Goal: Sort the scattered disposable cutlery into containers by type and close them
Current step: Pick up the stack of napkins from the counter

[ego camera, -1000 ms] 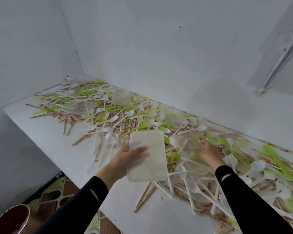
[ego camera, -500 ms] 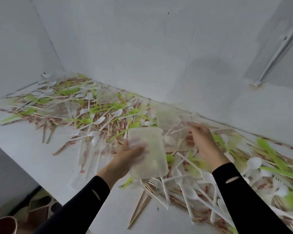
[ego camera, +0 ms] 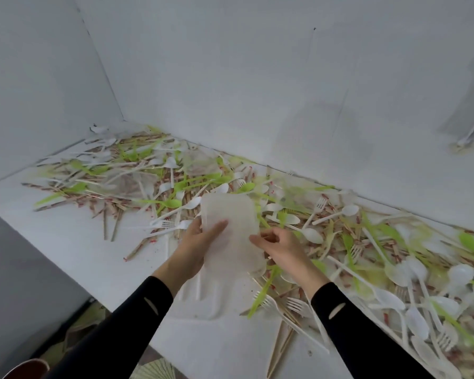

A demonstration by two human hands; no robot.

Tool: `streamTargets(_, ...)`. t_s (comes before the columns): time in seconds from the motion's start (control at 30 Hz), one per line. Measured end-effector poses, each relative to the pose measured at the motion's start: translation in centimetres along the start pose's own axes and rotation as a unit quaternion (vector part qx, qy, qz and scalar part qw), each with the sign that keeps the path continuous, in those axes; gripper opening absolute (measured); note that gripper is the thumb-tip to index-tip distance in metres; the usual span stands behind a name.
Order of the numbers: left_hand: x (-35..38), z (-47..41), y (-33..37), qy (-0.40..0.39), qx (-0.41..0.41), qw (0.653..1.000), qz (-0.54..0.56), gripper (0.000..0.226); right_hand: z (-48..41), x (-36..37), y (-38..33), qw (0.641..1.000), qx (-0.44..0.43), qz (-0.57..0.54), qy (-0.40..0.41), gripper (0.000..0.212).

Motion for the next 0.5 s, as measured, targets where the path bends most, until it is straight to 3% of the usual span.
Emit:
streamTargets(0.13,-5.2,-0.8,1.6,0.032,0.038,0.999,-0.010,0.037,-0.8,3.7,-1.0,0.999,0.026,-0.017,0.040,0.039)
streamTargets(0.23,-8.9,-1.4,2.7,0.079,0.042,0.996,-0.007,0.032,-1.1,7.3,0.2,0.995,0.086,0.049,-0.024,0.020)
streamTargets(0.3,-10.7,-1.8,3.4,0.078,0.046,0.996,-0.015,0.028,-0.9,9.3,1.1,0.986,0.098,0.119,-0.071,0.020)
streamTargets(0.5,-14.2,-3.0,4.1,0.077,0.022,0.996,-0.028,0.035,-0.8,11.9,1.6,0.985,0.125,0.104,-0.055,0.025)
Point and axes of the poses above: each hand's wrist, its own z-axis away from the middle knuckle, its own x-axis out of the palm, y = z × x, the point moved 5 cm from there along -z, towards the middle knuckle, and after that the axes turned 4 degrees about x, right-handed, at the moved point
